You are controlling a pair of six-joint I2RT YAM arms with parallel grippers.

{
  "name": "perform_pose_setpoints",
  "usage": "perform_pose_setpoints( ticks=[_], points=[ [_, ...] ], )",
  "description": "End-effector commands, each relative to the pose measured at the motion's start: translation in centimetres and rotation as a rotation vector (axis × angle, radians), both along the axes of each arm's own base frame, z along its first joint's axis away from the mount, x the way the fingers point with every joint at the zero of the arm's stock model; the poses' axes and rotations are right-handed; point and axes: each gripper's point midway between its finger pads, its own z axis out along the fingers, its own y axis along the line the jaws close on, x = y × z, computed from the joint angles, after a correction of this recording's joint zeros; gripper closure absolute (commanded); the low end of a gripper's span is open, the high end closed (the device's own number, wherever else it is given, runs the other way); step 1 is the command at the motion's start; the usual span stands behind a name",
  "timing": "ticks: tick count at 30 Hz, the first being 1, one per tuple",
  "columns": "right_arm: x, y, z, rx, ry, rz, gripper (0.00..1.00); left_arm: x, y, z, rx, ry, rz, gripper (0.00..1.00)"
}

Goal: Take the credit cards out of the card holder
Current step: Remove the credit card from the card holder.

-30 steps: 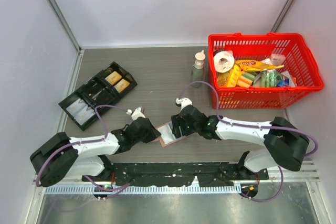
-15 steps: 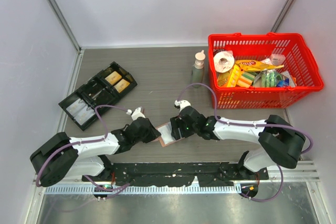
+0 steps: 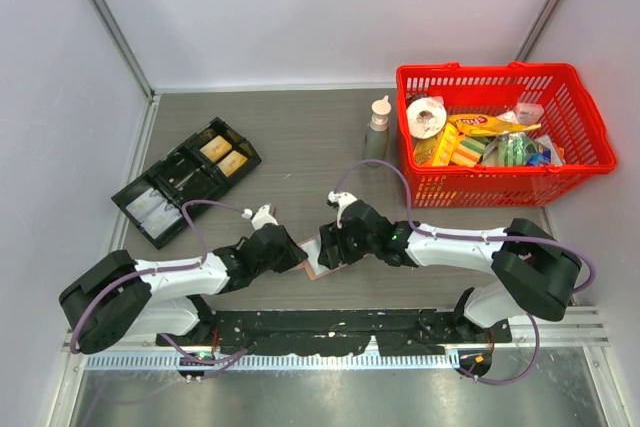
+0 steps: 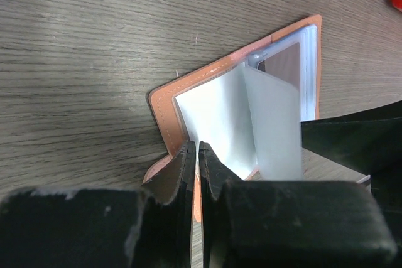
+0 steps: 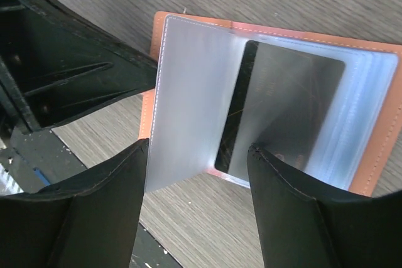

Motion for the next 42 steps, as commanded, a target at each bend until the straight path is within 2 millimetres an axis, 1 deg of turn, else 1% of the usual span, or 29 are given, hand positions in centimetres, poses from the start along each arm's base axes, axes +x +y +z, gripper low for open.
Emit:
perform_pose_setpoints(
  ticks=[1,3,6,8,9,10,12,13,14,15,16,17,19,20,21,22,23,24,25,26,27,28,30,31,33,34,38,40,42],
  points=[
    [0.2,2.5,2.8,0.11,-0.022,0.051,0.33,-0.8,0.4,-1.1,0.023,0.033,0.0,0.91],
    [0.0,3.1,3.8,0.149,-0.028,0.081,0.33,-0.7,0.5,-1.0,0.018,0.028,0.009,0.91],
    [-0.6,4.3,4.7,0.198,-0.015,0.14,0.33,-0.6,0.9,-0.5,0.01,0.012,0.031,0.89],
    [-1.1,5.2,5.3,0.229,0.007,0.178,0.33,-0.4,1.5,-0.2,0.012,-0.004,0.055,0.85],
    [-1.6,5.5,5.2,0.241,0.027,0.202,0.33,-0.3,1.8,0.0,0.016,-0.013,0.07,0.82],
    [-1.8,5.9,5.4,0.26,0.039,0.215,0.33,-0.2,2.3,0.3,0.018,-0.022,0.084,0.79],
    [-1.9,6.0,5.1,0.267,0.055,0.213,0.33,0.1,3.0,1.8,0.005,-0.064,0.117,0.73],
    [-1.9,6.0,5.2,0.269,0.053,0.21,0.33,0.1,3.9,2.0,0.026,-0.07,0.135,0.7],
    [-1.6,5.8,5.3,0.263,0.039,0.195,0.33,0.0,4.5,2.6,0.033,-0.086,0.148,0.67],
    [-1.3,5.3,5.2,0.248,0.03,0.181,0.33,0.2,5.0,3.5,0.034,-0.11,0.163,0.64],
    [-0.9,5.0,5.5,0.241,0.001,0.16,0.33,0.2,5.8,4.1,0.05,-0.125,0.178,0.61],
    [-0.3,4.2,5.1,0.217,-0.004,0.135,0.33,0.2,6.3,4.9,0.051,-0.142,0.19,0.59],
    [0.9,2.9,5.2,0.208,-0.025,0.09,0.33,0.4,6.9,6.7,0.044,-0.182,0.199,0.57],
    [1.1,2.2,5.0,0.205,-0.024,0.073,0.34,0.5,6.8,7.6,0.03,-0.201,0.194,0.57],
    [2.1,1.3,4.8,0.203,-0.024,0.042,0.35,0.6,6.4,8.5,0.009,-0.217,0.181,0.57],
    [2.0,0.8,4.5,0.206,-0.015,0.039,0.36,0.6,5.6,9.3,-0.016,-0.228,0.155,0.57],
    [3.1,0.1,4.6,0.216,-0.02,0.006,0.37,0.7,4.8,10.1,-0.043,-0.237,0.133,0.58],
    [2.9,-0.4,4.1,0.22,-0.002,0.003,0.38,0.8,3.7,10.6,-0.072,-0.236,0.101,0.58],
    [3.6,-0.8,4.4,0.243,0.003,-0.012,0.4,0.9,2.6,11.1,-0.1,-0.234,0.074,0.58],
    [4.0,-1.5,3.9,0.243,0.012,-0.031,0.41,0.9,1.3,11.5,-0.13,-0.227,0.041,0.58],
    [4.2,-1.4,4.1,0.262,0.015,-0.029,0.42,1.0,0.1,11.5,-0.148,-0.215,0.01,0.58],
    [4.4,-1.9,3.8,0.261,0.022,-0.04,0.42,1.2,-0.9,10.9,-0.142,-0.192,-0.01,0.59],
    [4.7,-2.2,3.4,0.27,0.039,-0.048,0.45,1.8,-2.6,10.5,-0.158,-0.181,-0.035,0.59],
    [4.8,-2.1,3.5,0.281,0.04,-0.042,0.46,2.0,-3.2,10.2,-0.164,-0.173,-0.041,0.6],
    [5.0,-2.3,2.9,0.291,0.054,-0.051,0.49,2.5,-4.2,9.1,-0.174,-0.155,-0.038,0.62],
    [5.0,-2.5,2.7,0.29,0.059,-0.055,0.51,2.7,-4.6,8.7,-0.186,-0.146,-0.037,0.65],
    [4.7,-2.7,1.5,0.286,0.088,-0.048,0.56,2.7,-5.8,6.6,-0.197,-0.095,-0.045,0.74],
    [4.5,-2.7,0.9,0.283,0.102,-0.049,0.59,2.4,-5.9,5.4,-0.192,-0.066,-0.047,0.77],
    [4.3,-3.1,0.1,0.266,0.11,-0.061,0.6,2.2,-5.9,4.5,-0.189,-0.044,-0.046,0.78]
  ],
)
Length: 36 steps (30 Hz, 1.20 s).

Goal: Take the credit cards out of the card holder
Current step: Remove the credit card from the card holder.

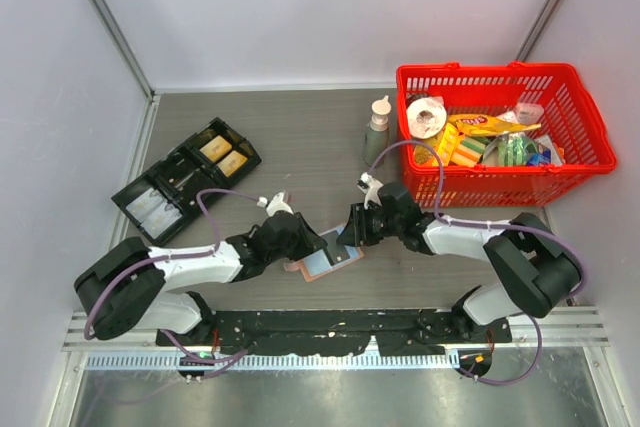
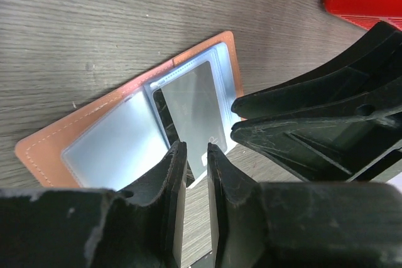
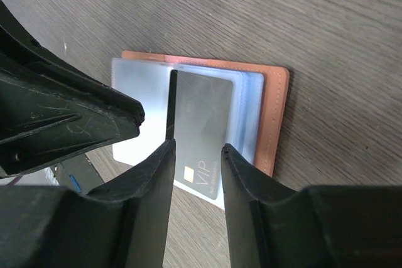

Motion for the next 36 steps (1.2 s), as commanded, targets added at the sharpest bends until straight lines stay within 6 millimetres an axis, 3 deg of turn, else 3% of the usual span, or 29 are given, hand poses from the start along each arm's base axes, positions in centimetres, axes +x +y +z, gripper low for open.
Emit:
perform_pose_setpoints(
  ticks=[1,10,17,26,31,36],
  points=[
    [-0.2,0.0,-0.7,0.016,0.01,0.0,0.6,0.1,-1.7,0.7,-0.103,-0.005,-0.012,0.78],
    [-1.0,-0.7,-3.0,-0.025,0.061,-0.001,0.61,-1.5,-1.0,-1.6,-0.078,0.051,0.003,0.76],
    [-1.3,-1.1,-3.2,-0.034,0.064,-0.009,0.62,-2.0,-0.9,-2.5,-0.063,0.07,0.004,0.69],
    [-1.4,-1.1,-3.2,-0.031,0.07,-0.014,0.62,-2.1,-2.0,-3.7,-0.085,0.099,0.025,0.69],
    [-1.4,-1.2,-3.3,-0.032,0.071,-0.021,0.62,-2.1,-1.7,-3.8,-0.12,0.1,0.066,0.75],
    [-1.4,-1.3,-3.6,-0.038,0.076,-0.029,0.62,-1.8,-1.1,-3.1,-0.164,0.071,0.104,0.9]
  ],
)
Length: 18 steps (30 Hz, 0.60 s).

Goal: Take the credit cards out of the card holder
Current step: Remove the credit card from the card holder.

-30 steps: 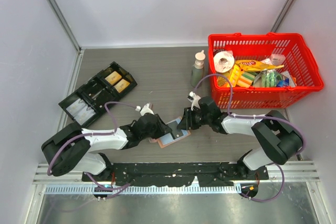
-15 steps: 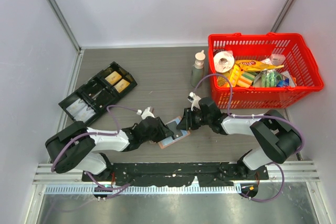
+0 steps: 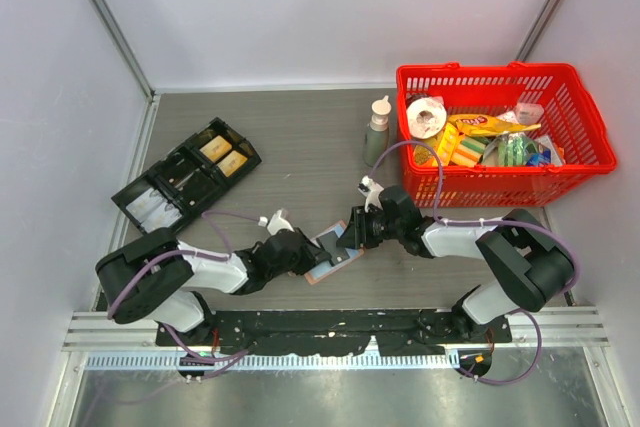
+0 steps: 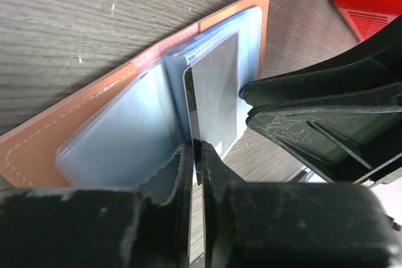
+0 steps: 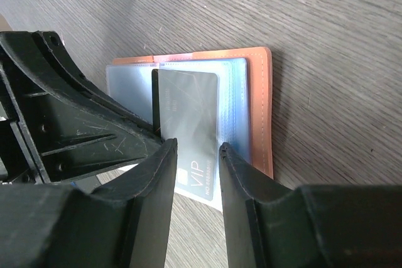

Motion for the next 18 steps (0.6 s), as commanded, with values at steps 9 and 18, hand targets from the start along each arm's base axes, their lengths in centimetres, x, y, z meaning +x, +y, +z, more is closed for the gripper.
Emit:
perform_pose_setpoints(
  ticks=[9,18],
  points=[
    [-1.0,-1.8,-2.9,-0.085,0.077,-0.049,0.62,-0.3,1.6,1.2,-0.02,-0.03,0.045,1.0],
    [-0.6,-2.0,-2.7,-0.087,0.066,-0.063,0.62,-1.3,3.4,0.8,0.028,-0.011,0.046,1.0]
  ],
)
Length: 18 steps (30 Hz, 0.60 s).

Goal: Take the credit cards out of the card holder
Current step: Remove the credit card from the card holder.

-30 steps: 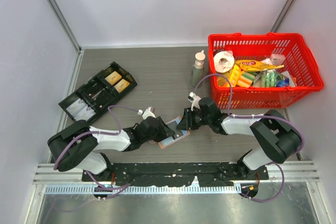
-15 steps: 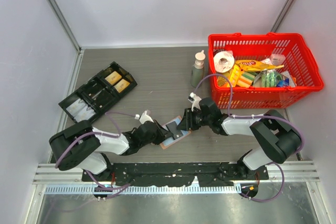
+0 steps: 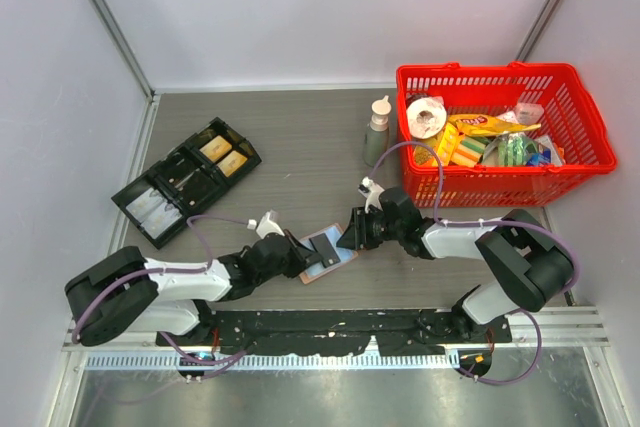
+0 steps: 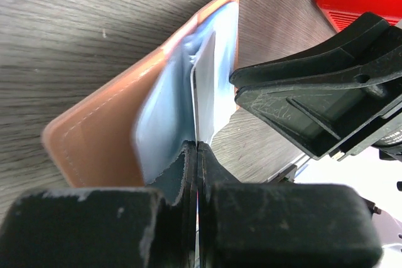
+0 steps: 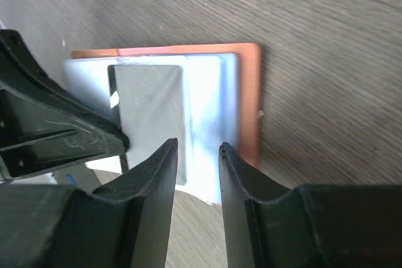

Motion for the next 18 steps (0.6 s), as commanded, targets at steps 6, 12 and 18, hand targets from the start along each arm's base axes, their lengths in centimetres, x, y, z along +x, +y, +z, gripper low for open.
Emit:
perform_pose_setpoints(
  ticks=[6,12,18],
  points=[
    [-0.9,-1.0,-1.2,-0.041,0.048,-0.002,0.62,-0.7,2.3,-1.5,0.104,0.006,0.006,1.0],
    [-0.5,1.8,3.7,0.109,-0.023,0.085,0.63,-0.1,1.2,-1.3,0.082,-0.021,-0.005,1.0],
    [-0.7,3.1,4.6,0.175,-0.006,0.122,0.63,0.2,0.4,-1.4,0.075,-0.019,-0.018,1.0]
  ],
)
